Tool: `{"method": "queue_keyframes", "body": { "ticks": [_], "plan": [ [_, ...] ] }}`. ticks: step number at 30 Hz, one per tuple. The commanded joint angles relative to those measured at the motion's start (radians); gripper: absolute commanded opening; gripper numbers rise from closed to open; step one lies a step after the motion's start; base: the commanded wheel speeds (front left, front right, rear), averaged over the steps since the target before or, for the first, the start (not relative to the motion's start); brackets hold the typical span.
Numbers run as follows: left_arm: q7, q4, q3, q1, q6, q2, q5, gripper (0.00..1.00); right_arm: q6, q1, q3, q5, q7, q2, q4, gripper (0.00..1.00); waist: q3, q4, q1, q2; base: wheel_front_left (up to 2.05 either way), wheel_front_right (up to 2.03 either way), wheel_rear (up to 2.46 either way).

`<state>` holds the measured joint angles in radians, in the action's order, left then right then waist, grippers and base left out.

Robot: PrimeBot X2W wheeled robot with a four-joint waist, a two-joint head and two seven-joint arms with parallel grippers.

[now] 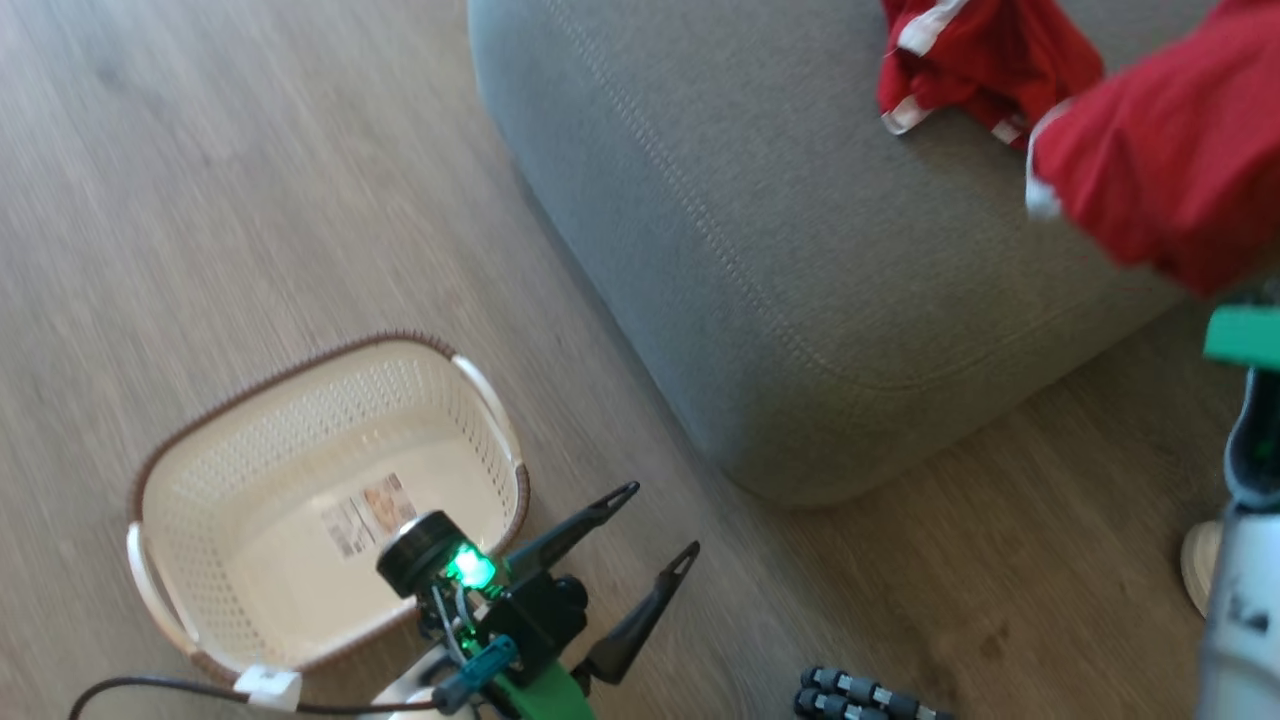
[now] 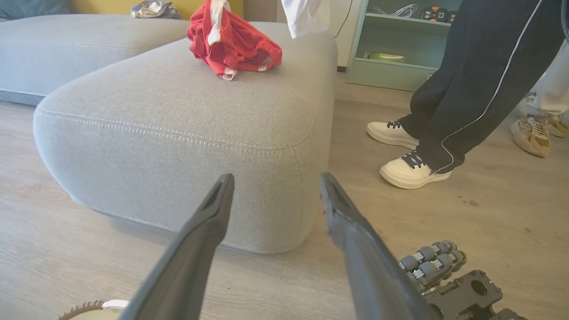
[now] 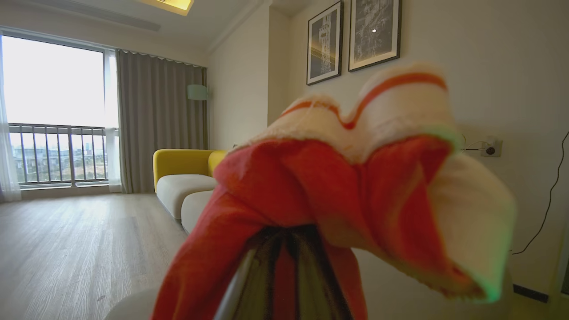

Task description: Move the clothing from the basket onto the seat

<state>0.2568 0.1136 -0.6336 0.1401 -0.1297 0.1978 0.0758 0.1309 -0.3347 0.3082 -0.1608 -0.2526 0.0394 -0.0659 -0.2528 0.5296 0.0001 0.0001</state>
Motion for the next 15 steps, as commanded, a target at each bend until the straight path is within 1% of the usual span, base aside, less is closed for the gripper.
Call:
{"method": "queue_keyframes", "body": {
  "ticks": [1,6,9,12,13,14,15],
  "plan": [
    [0.005,-0.043,0.022,0.023,-0.001,0.025,-0.008,1.00,0.000,-0.085,-0.006,0.012,-0.009,0.020,-0.012,0.00,-0.061,-0.028,-0.0001,-0.0001,0.00,0.00,0.00],
    [0.005,-0.069,0.008,0.038,-0.001,0.078,-0.008,1.00,0.000,-0.243,0.013,0.039,-0.009,0.065,0.054,0.00,-0.127,-0.070,-0.0001,-0.0001,0.00,0.00,0.00],
    [0.005,-0.080,0.009,0.044,-0.001,0.099,-0.006,1.00,0.000,-0.329,0.031,0.064,-0.009,0.082,0.100,0.00,-0.159,-0.095,-0.0001,-0.0001,0.00,0.00,0.00],
    [0.005,-0.092,0.004,0.054,-0.001,0.120,-0.010,1.00,0.000,-0.423,0.051,0.086,0.001,0.114,0.165,0.00,-0.187,-0.122,-0.0001,-0.0001,0.00,0.00,0.00],
    [0.005,-0.092,0.004,0.054,-0.001,0.120,-0.010,1.00,0.000,-0.423,0.051,0.086,0.001,0.114,0.165,0.00,-0.187,-0.122,-0.0001,-0.0001,0.00,0.00,0.00],
    [0.005,-0.099,0.003,0.061,-0.001,0.131,-0.012,1.00,0.000,-0.482,0.066,0.103,0.021,0.143,0.209,0.00,-0.208,-0.141,-0.0001,-0.0001,0.00,0.00,0.00],
    [0.005,-0.103,0.003,0.065,-0.001,0.137,-0.014,1.00,0.000,-0.509,0.075,0.115,0.031,0.158,0.232,0.00,-0.218,-0.151,-0.0001,-0.0001,0.00,0.00,0.00]
  ]
}}
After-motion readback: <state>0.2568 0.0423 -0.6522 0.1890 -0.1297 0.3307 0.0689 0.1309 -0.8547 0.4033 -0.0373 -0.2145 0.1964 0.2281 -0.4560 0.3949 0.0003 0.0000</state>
